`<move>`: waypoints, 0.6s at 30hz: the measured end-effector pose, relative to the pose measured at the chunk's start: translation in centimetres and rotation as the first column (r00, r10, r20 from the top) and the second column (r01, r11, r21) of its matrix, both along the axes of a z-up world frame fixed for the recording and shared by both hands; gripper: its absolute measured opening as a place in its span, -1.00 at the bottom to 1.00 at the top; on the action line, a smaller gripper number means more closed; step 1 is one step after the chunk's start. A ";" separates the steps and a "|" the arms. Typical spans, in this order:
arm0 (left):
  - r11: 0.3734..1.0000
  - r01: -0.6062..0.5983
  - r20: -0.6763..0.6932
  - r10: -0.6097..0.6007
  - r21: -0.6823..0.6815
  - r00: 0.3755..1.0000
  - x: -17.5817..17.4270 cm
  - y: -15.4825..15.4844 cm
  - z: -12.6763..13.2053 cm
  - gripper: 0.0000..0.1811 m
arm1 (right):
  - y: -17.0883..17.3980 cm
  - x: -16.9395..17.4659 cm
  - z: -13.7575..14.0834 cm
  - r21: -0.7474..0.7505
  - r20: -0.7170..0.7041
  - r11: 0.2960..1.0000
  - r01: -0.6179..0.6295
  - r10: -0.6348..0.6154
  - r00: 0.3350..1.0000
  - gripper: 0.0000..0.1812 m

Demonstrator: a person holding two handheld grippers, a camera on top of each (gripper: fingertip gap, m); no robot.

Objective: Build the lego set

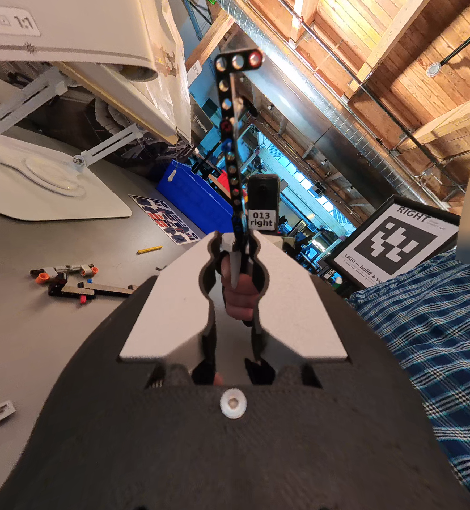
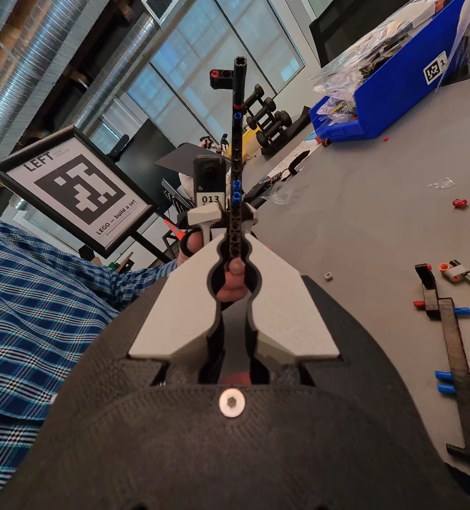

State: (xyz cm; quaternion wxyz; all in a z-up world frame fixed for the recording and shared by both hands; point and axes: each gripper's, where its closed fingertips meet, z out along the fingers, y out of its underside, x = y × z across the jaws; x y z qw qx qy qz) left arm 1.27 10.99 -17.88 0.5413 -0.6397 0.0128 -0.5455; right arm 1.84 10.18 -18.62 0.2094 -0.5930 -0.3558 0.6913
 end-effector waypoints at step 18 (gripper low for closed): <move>1.000 -0.010 0.001 0.010 0.014 1.000 -0.3 -0.1 0.4 -0.91 | 0.5 0.2 0.8 -0.102 -0.068 0.995 0.001 -0.008 0.998 -0.95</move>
